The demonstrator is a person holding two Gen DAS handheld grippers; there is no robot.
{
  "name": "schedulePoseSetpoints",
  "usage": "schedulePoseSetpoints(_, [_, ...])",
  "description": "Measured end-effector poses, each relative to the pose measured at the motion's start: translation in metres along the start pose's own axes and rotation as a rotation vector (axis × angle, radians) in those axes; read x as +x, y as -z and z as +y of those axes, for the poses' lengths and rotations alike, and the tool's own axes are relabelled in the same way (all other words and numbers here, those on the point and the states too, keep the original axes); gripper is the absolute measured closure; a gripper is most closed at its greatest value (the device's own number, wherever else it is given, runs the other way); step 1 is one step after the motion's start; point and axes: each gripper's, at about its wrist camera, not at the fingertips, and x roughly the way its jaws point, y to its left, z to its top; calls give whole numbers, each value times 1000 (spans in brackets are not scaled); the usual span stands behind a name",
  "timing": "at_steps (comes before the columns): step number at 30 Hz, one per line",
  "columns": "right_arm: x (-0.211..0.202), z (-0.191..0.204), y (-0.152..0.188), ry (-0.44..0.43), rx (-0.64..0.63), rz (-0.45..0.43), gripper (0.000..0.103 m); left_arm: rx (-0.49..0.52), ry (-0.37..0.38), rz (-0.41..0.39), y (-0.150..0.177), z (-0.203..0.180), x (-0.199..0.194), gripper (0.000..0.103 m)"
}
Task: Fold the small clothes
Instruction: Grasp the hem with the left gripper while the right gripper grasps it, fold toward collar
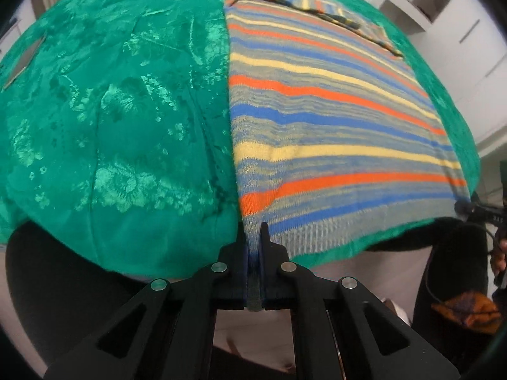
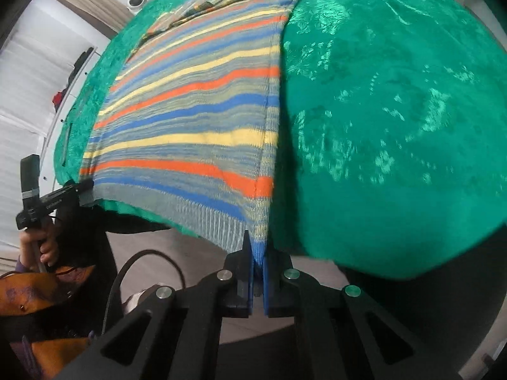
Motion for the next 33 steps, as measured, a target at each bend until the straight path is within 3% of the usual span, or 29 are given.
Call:
schedulePoseSetpoints(3, [-2, 2, 3, -7, -8, 7, 99, 22, -2, 4, 4, 2, -2, 101])
schedulePoseSetpoints(6, [-5, -2, -6, -51, 29, -17, 99, -30, 38, -3, -4, 13, -5, 101])
schedulePoseSetpoints(10, [-29, -16, -29, -162, 80, -127, 99, -105, 132, -61, -28, 29, -25, 101])
schedulePoseSetpoints(13, [-49, -23, -64, -189, 69, -214, 99, -132, 186, -119, -64, 39, -37, 101])
schedulePoseSetpoints(17, [-58, -19, -136, -147, -2, -318, 99, -129, 186, -221, -135, 41, -44, 101])
schedulePoseSetpoints(21, [-48, -22, -227, -119, -9, -386, 99, -134, 165, -282, -237, 26, -20, 101])
schedulePoseSetpoints(26, [-19, -44, -322, -100, 41, -396, 99, -175, 121, -273, -337, 31, 27, 101])
schedulePoseSetpoints(30, [10, -58, -391, -48, 52, -387, 99, -176, 70, -239, -385, 30, 70, 100])
schedulePoseSetpoints(33, [31, -72, -420, -46, 91, -398, 99, -183, 33, -220, -411, 31, 99, 94])
